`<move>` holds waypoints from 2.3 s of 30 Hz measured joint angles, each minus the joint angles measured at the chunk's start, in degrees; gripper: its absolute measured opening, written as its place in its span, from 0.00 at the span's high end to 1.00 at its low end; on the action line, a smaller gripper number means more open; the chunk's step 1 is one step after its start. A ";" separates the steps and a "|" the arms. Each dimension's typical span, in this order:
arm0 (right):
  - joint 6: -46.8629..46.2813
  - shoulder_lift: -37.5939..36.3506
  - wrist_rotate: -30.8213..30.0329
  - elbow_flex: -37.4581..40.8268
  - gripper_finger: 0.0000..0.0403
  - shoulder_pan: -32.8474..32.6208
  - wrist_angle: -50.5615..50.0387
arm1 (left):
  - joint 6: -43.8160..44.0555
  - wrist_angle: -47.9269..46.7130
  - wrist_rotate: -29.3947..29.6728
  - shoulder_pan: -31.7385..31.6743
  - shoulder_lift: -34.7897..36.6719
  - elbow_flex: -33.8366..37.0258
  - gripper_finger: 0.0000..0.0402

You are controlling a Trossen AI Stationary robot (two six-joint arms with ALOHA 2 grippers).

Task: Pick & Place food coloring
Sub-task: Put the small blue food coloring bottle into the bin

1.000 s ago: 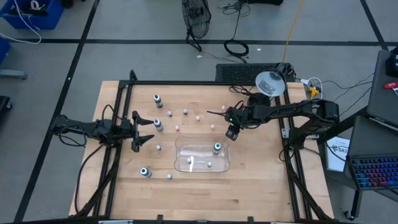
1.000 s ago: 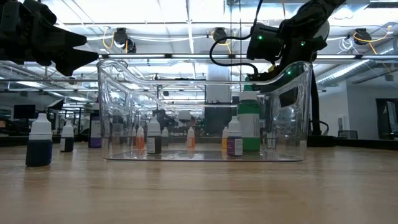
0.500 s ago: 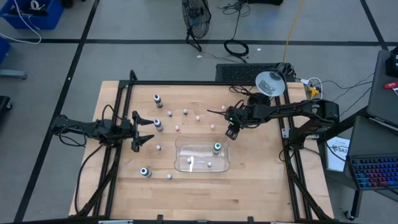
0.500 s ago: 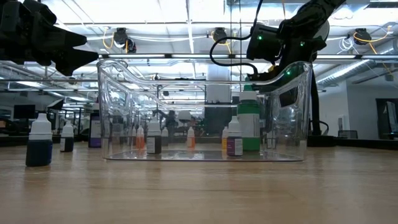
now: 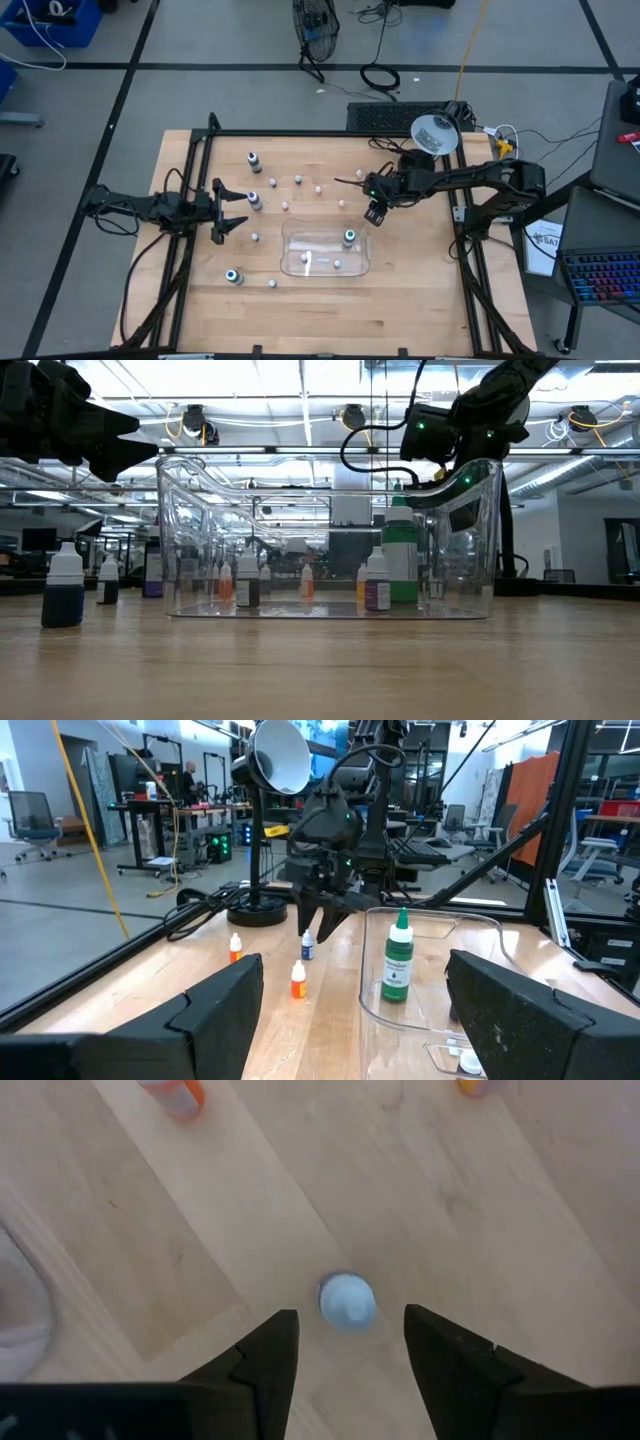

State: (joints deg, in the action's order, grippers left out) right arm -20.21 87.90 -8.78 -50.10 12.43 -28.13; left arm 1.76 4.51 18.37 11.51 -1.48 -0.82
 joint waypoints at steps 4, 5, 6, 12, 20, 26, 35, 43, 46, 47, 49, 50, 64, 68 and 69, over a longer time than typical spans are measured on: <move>-0.07 0.00 0.00 1.42 0.58 0.00 2.23 | 0.00 0.00 0.00 0.00 -0.01 0.00 0.23; -0.04 0.00 0.01 1.60 0.58 0.00 2.57 | 0.00 -0.01 0.00 0.00 -0.01 0.00 0.23; -0.04 0.00 0.04 1.65 0.58 0.00 2.83 | 0.01 0.00 0.00 -0.02 0.00 0.00 0.23; -0.04 0.00 0.07 1.67 0.58 0.00 3.95 | 0.00 0.00 0.00 -0.02 -0.01 0.00 0.23; -0.07 0.00 0.09 1.67 0.59 0.00 3.90 | 0.01 -0.01 0.00 -0.01 -0.01 0.01 0.23; 0.14 -0.01 1.60 1.67 0.72 0.03 3.95 | 0.00 0.00 0.00 0.00 0.00 0.00 0.23; 1.42 0.00 1.62 1.67 0.90 0.02 4.19 | 0.00 0.00 0.00 0.00 -0.01 0.00 0.23; 1.13 0.00 1.78 1.67 0.76 0.02 4.14 | 0.02 0.00 0.00 0.00 -0.02 0.00 0.23; 1.16 0.00 1.77 1.67 0.70 0.02 4.14 | 0.02 -0.01 0.00 0.00 -0.01 0.00 0.23; 1.04 0.00 1.77 1.67 0.69 -0.02 4.14 | 0.00 0.00 0.00 0.00 0.00 0.00 0.23; 0.84 0.00 1.75 1.67 0.66 -0.04 4.10 | 0.00 0.00 0.00 -0.01 -0.01 0.00 0.23; 0.99 -0.13 1.75 1.67 0.65 -0.04 3.94 | 0.00 0.00 0.00 0.00 -0.01 0.00 0.23; 8.86 -0.35 2.74 -15.34 0.54 -0.44 -16.44 | 0.01 -0.02 0.00 0.00 0.00 0.00 0.23; 11.55 0.17 3.03 -16.73 0.54 -0.42 -18.11 | 0.00 -0.01 0.00 -0.02 0.00 0.00 0.23; 12.25 0.44 3.16 -16.76 0.54 -0.42 -18.43 | 0.00 0.00 0.00 0.00 -0.02 0.02 0.23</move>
State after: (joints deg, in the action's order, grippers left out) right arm -7.96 88.34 -5.61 -66.86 12.01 -46.56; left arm 1.76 4.51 18.37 11.51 -1.49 -0.80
